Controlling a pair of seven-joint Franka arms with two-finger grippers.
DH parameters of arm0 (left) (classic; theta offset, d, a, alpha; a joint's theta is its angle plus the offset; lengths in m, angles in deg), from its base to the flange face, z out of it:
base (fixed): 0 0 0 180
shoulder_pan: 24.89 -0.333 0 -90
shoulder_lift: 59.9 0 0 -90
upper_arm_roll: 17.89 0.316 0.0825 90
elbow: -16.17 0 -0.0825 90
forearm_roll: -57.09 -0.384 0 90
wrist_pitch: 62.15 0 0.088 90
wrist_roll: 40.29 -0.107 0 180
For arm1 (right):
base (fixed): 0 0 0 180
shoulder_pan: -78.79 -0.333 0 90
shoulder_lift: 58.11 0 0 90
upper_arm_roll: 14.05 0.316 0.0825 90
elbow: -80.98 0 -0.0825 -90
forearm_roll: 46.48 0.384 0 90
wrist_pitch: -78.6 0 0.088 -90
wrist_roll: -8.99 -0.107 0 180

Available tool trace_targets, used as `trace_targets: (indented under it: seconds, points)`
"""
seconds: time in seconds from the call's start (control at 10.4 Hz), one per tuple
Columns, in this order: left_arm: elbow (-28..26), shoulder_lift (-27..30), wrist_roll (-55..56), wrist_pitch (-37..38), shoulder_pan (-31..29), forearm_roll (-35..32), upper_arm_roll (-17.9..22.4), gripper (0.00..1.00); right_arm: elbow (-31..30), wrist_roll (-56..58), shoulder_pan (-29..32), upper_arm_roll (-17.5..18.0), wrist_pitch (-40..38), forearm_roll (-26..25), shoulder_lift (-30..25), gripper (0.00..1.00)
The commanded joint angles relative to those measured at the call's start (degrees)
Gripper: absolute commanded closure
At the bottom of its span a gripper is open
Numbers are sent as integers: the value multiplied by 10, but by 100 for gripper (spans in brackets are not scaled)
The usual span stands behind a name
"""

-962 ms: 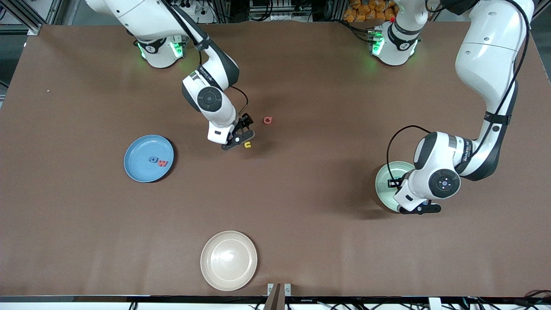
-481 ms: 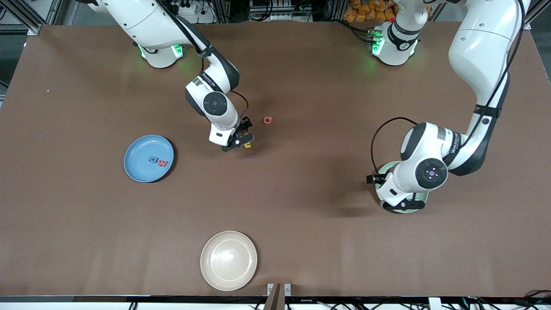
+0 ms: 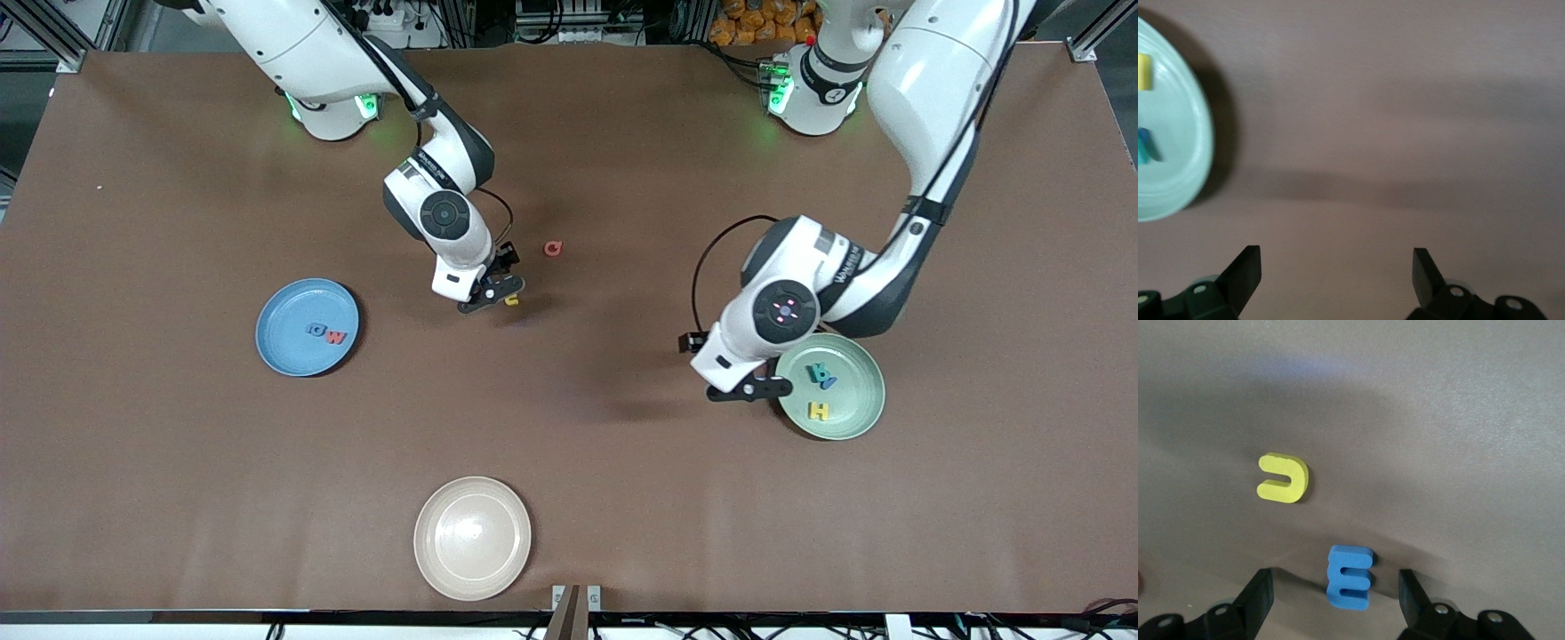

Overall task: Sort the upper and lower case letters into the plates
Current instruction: 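Place the H on the green plate while the right gripper reaches the E, then grasp the blue E with the right gripper and carry it to the blue plate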

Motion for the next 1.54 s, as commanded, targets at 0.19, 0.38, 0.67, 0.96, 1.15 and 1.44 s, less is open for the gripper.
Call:
trace_targets:
  seconds: [0.19,0.38,0.67,0.96,1.15,1.44]
  points:
    - [-21,34,91,-39,50,16,8,0,1,-14,0,2,3,-13,5,45]
    - [-38,34,144,-61,75,15,6,0,1,-4,4,2,3,-17,6,63]
    - [-101,34,145,-176,63,7,-6,0,1,-1,8,2,3,-23,6,100]
    - [-105,32,146,-210,70,5,-7,0,26,-20,8,3,-5,-15,-1,100]
    - [-117,40,146,-212,77,3,-8,0,27,-19,35,13,-44,-13,-36,100]
    - [-127,37,146,-228,85,-103,-26,0,27,40,105,18,-156,11,-100,100]
